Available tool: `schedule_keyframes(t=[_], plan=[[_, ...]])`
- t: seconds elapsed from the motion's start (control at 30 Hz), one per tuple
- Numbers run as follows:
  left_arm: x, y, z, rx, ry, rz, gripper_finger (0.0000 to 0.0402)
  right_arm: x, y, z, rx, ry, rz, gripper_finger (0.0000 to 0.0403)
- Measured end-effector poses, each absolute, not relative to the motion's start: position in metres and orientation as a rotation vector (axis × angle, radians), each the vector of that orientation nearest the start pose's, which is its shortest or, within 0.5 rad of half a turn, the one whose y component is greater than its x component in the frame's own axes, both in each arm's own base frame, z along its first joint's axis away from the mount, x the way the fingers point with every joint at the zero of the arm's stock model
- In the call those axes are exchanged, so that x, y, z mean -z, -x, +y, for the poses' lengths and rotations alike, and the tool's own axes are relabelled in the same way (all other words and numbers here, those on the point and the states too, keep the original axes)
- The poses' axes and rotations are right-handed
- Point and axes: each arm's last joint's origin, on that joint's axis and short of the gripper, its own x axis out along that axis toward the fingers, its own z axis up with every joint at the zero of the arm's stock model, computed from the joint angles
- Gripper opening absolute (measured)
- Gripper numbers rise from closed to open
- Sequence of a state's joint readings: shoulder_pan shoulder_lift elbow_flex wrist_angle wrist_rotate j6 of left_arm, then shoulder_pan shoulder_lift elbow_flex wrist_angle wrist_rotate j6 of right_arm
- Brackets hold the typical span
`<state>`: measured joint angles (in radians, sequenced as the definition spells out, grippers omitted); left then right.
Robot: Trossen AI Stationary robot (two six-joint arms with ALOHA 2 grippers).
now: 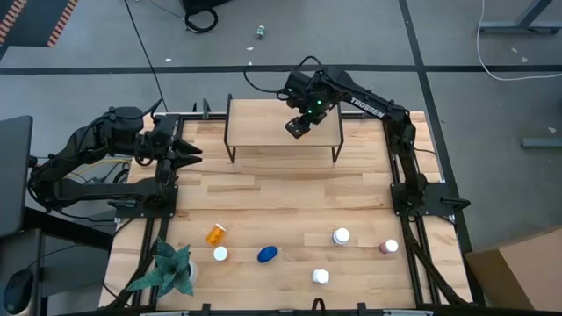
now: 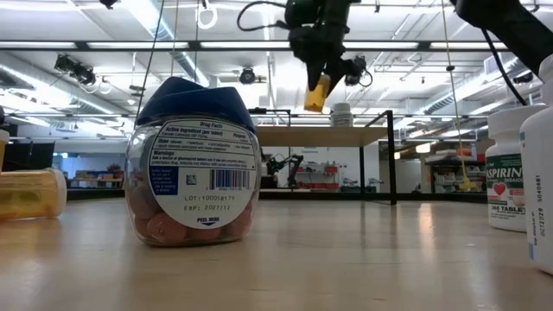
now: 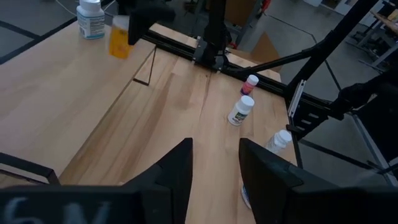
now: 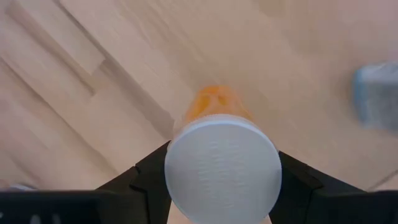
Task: Pick and place medicine bottles onto shelf by color
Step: Put the top orange pill bottle on the shelf
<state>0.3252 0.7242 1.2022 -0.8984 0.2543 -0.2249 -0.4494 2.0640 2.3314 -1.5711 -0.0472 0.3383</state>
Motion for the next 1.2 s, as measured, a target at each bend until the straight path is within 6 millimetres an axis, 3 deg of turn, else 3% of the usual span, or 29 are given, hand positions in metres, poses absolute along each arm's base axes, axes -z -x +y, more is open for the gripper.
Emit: schedule_keyframes(t=[0.2, 0.37, 0.83, 0.97, 1.03, 1.13, 1.2], plan=[[-0.405, -0.097, 0.026, -0.149, 0.333, 0.393, 0.0143, -0.384, -0.338, -0.166, 0.436, -0.351, 1.215, 0.0207], [-0.405, -0.097, 0.027, -0.167, 0.328, 0.392, 0.0142, -0.392, -0.331, -0.167, 0.421, -0.265, 1.212, 0.0207], [-0.405, -0.097, 0.030, -0.289, 0.359, 0.378, 0.0142, -0.392, -0.329, -0.171, 0.370, -0.260, 1.209, 0.0207], [-0.405, -0.096, 0.031, -0.314, 0.352, 0.376, 0.0138, -0.380, -0.328, -0.165, 0.363, -0.285, 1.263, 0.0208], [-0.405, -0.096, 0.031, -0.321, 0.351, 0.375, 0.0139, -0.372, -0.318, -0.156, 0.356, -0.289, 1.322, 0.0208], [-0.405, -0.096, 0.031, -0.322, 0.351, 0.375, 0.0144, -0.365, -0.287, -0.138, 0.355, -0.294, 1.393, 0.0208], [-0.405, -0.096, 0.031, -0.322, 0.345, 0.373, 0.0146, -0.367, -0.270, -0.131, 0.390, -0.320, 1.362, 0.0208]])
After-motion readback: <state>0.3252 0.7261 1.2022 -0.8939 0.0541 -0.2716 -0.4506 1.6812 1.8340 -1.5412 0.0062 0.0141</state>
